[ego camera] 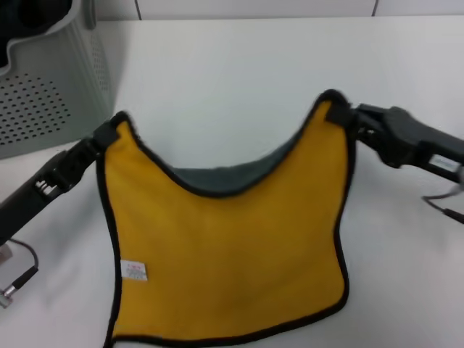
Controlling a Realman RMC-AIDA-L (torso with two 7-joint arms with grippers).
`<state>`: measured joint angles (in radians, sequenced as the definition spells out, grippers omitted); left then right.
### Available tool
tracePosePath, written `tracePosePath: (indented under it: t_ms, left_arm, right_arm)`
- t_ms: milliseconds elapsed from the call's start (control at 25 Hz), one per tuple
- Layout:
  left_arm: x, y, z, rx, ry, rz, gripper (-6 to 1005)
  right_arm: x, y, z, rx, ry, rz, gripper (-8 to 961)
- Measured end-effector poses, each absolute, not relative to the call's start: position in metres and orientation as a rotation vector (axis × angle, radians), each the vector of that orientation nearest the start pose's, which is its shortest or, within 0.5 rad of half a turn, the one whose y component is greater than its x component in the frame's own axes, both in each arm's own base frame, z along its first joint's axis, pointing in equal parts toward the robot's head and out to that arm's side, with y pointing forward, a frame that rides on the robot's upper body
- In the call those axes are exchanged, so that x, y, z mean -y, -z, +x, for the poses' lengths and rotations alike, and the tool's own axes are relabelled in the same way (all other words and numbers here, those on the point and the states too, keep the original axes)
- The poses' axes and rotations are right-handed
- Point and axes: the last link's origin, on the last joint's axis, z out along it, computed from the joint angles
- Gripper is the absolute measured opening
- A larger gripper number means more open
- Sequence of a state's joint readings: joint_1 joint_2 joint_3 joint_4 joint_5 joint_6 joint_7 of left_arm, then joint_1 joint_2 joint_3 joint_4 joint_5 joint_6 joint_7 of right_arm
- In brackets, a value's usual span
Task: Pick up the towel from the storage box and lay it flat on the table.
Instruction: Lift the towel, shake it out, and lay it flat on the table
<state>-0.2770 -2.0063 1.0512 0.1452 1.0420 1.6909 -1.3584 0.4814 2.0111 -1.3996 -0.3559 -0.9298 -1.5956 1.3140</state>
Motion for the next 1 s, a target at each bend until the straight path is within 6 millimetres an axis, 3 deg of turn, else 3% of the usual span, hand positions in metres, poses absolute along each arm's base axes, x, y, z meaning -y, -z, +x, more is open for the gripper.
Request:
tracePosePath:
  t_ms: [120, 360, 1000]
  left_arm:
    - [-0.246, 0.003, -0.344, 1.361, 1.342, -1.872, 49]
    - [-0.253, 0.01, -0.362, 1.45, 1.196, -1.791, 52]
    - [-0.291, 0.011, -0.341, 1.341, 1.177, -1.878, 62]
  right_arm:
    - [-0.318, 0.03, 0.227, -0.875, -1.365, -2.501, 0]
    - [-0.337, 0.037, 0.235, -0.94, -1.235, -2.427, 0]
    - [-0.365, 0.044, 0.236, -0.957, -1.074, -2.368, 0]
